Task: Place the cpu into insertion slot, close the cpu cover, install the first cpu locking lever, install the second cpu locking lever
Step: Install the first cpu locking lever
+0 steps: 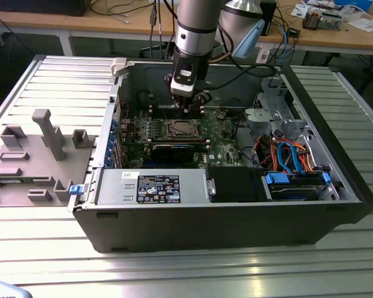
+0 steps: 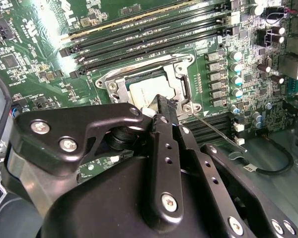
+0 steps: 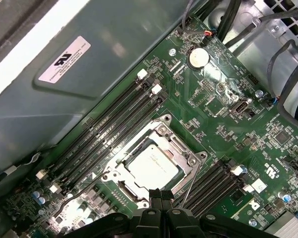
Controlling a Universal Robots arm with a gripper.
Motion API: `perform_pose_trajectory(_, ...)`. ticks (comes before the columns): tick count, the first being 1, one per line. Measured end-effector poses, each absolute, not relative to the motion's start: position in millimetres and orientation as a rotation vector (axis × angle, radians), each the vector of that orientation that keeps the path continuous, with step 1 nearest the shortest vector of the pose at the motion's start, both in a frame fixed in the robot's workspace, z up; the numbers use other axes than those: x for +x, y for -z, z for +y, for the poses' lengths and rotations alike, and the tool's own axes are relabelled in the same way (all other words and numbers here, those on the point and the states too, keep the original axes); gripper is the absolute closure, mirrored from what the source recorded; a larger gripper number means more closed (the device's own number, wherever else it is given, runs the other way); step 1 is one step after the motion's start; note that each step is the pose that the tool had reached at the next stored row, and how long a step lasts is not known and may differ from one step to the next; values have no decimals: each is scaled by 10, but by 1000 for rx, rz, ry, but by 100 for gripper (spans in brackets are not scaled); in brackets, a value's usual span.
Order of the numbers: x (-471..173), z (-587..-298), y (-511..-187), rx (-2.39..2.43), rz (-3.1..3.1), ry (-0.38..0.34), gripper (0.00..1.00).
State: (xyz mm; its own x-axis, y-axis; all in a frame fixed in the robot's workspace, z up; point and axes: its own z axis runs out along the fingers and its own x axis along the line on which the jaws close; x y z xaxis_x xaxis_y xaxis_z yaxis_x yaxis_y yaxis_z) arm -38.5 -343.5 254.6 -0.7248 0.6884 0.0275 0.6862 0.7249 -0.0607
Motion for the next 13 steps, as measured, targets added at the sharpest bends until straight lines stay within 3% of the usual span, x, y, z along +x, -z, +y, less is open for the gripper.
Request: perform_pose_trajectory(13,-385,-3435,-2546,-1103,-2890,-73,89)
